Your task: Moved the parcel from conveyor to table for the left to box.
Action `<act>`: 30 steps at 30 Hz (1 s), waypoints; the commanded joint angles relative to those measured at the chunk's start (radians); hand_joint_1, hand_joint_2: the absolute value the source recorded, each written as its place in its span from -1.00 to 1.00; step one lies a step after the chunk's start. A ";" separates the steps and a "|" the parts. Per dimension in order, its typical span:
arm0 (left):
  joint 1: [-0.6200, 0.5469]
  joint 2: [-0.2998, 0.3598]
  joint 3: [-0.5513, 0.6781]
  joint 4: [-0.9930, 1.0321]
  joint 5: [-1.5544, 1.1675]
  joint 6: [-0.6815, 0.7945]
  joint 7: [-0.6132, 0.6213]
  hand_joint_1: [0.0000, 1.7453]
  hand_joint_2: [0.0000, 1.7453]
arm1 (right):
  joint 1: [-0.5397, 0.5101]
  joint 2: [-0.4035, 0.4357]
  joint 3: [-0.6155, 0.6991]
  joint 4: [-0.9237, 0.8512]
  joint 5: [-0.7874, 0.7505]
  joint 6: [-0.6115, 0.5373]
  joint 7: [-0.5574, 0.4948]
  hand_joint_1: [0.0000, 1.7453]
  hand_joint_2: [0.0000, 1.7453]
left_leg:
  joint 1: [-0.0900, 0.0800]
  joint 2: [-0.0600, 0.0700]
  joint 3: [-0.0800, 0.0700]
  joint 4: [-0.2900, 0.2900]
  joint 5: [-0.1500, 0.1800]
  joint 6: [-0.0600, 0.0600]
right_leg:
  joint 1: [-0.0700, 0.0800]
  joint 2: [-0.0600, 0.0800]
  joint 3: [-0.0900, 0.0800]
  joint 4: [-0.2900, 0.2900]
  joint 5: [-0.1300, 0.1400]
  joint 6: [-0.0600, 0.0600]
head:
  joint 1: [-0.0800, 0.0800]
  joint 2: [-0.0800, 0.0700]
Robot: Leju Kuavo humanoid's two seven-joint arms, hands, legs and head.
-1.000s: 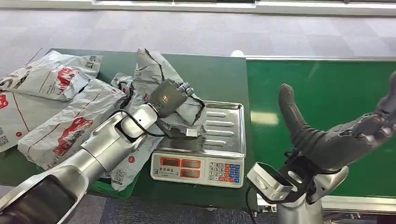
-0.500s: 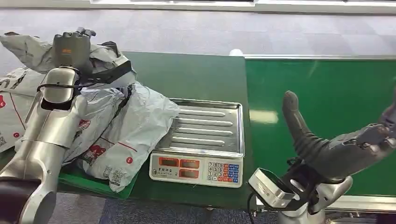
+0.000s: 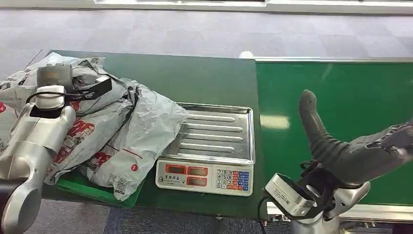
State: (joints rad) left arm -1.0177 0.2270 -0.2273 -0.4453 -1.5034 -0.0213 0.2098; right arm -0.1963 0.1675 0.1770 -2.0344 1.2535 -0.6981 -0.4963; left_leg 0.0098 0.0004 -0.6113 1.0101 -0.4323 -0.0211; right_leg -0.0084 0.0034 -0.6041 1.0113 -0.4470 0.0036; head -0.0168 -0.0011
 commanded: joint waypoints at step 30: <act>0.237 -0.296 0.414 -1.080 0.815 0.284 -0.711 -1.00 -1.00 | 0.038 0.037 -0.080 -0.009 0.013 0.000 -0.043 -1.00 1.00 | -0.001 0.001 0.002 -0.001 -0.002 0.001 | -0.001 0.001 0.002 -0.002 0.000 0.000 | 0.000 0.000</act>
State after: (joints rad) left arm -0.8224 0.0034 0.0893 -1.3182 -0.8717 0.2789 -0.4238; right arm -0.1381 0.1945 0.1469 -2.0596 1.2749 -0.6985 -0.5349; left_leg 0.0087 0.0015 -0.6112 1.0102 -0.4340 -0.0208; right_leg -0.0097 0.0042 -0.6048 1.0113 -0.4477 0.0037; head -0.0168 -0.0011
